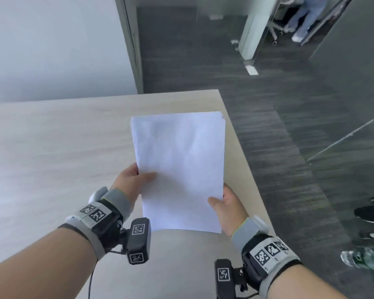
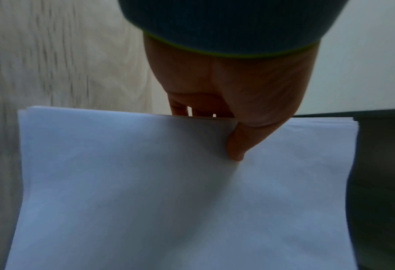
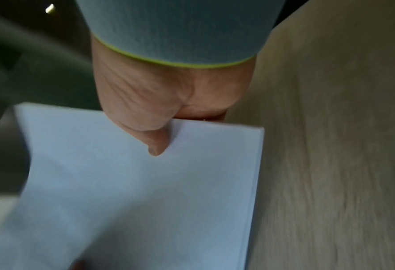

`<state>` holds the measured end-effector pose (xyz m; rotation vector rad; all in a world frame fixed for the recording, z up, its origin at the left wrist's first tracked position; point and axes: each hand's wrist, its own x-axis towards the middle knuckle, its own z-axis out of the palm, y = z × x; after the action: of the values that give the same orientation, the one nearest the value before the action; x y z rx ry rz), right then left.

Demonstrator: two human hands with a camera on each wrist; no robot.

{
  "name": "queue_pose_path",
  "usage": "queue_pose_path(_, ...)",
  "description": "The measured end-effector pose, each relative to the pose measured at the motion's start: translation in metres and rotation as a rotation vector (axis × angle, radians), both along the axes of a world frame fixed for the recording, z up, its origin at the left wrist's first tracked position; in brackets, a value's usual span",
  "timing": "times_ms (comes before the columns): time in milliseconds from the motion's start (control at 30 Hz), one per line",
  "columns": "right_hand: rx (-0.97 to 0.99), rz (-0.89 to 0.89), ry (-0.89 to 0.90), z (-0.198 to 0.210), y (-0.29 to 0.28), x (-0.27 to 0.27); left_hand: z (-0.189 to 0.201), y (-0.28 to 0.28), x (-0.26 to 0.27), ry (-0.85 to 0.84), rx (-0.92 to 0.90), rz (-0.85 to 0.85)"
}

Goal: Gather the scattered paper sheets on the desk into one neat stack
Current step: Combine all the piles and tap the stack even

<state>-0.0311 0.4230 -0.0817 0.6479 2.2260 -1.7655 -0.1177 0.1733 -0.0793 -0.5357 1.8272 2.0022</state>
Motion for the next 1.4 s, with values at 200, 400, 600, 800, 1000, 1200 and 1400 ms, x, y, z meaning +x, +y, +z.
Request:
queue_pose_path(200, 0.023, 0.183, 0.103, 0.019, -0.081, -0.036, 0.040, -0.086, 0.026, 0.192, 0.002, 0.184)
queue_pose_path(400, 0.002, 0.268, 0.156, 0.032, -0.129, -0.049, 0.063, -0.136, 0.053, 0.250, -0.105, 0.219)
queue_pose_path(600, -0.177, 0.189, 0.309, 0.080, -0.138, -0.046, 0.100, -0.136, 0.062, 0.403, -0.085, 0.219)
queue_pose_path(800, -0.179, 0.074, 0.467, 0.129, -0.148, -0.056, 0.137, -0.131, 0.048, 0.452, -0.071, 0.328)
queue_pose_path(1000, -0.165, -0.011, 0.469, 0.139, -0.152, -0.055, 0.138, -0.123, 0.047, 0.434, -0.089, 0.422)
queue_pose_path(1200, -0.175, 0.018, 0.482, 0.141, -0.150, -0.054, 0.138, -0.123, 0.048, 0.451, -0.092, 0.431)
queue_pose_path(1400, -0.183, 0.021, 0.486, 0.138, -0.151, -0.054, 0.136, -0.121, 0.048, 0.433, -0.098, 0.430)
